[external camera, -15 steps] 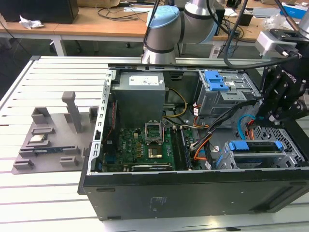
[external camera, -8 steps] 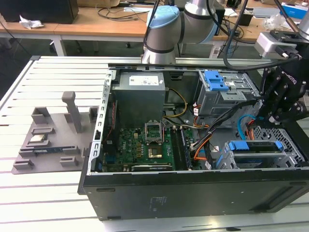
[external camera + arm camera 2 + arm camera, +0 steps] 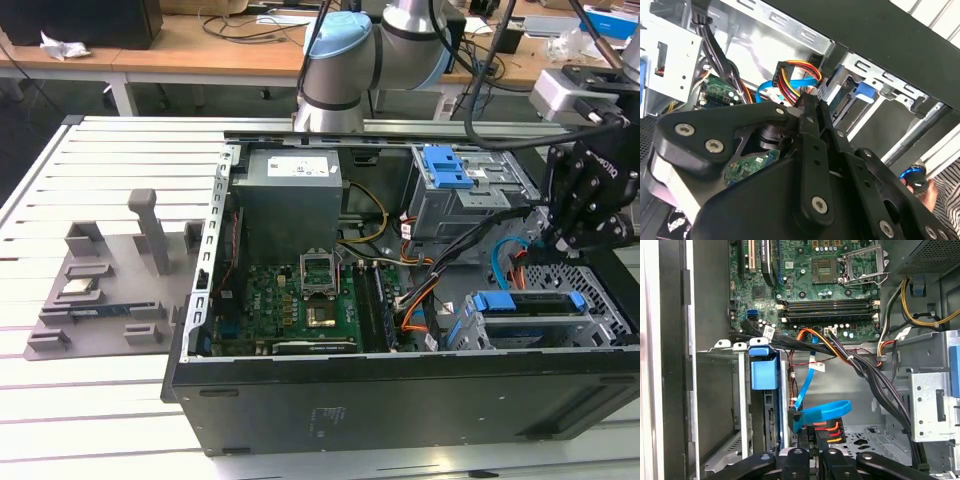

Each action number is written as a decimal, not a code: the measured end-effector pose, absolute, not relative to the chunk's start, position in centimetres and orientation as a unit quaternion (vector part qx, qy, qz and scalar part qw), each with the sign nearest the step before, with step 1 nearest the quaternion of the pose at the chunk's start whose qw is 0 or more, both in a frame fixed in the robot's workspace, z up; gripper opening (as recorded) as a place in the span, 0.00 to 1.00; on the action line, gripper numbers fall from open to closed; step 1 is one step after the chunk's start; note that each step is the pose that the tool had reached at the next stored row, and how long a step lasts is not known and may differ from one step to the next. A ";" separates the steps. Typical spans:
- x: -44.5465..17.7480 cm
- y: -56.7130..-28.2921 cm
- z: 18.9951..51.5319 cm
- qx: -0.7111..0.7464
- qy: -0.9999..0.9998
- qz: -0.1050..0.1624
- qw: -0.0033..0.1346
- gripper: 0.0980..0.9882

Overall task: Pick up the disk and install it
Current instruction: 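Insert the first disk wire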

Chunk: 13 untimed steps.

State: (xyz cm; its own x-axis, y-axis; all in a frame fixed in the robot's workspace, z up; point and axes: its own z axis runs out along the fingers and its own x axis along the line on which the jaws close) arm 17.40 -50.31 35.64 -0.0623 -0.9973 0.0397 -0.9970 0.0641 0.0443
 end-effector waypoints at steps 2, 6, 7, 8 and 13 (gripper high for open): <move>17.4 -51.0 35.6 0.684 -0.729 -0.002 0.030 0.08; 17.4 -52.4 35.5 0.684 -0.729 -0.002 0.030 0.08; 17.4 -52.5 35.4 0.684 -0.729 -0.002 0.031 0.08; 17.5 -52.6 35.2 0.684 -0.729 -0.002 0.030 0.08; 17.9 -52.9 34.9 0.684 -0.729 -0.002 0.031 0.08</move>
State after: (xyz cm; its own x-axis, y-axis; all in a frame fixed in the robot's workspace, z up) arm 17.85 -52.89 34.91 -0.0623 -0.9972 0.0422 -0.9970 0.0641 0.0441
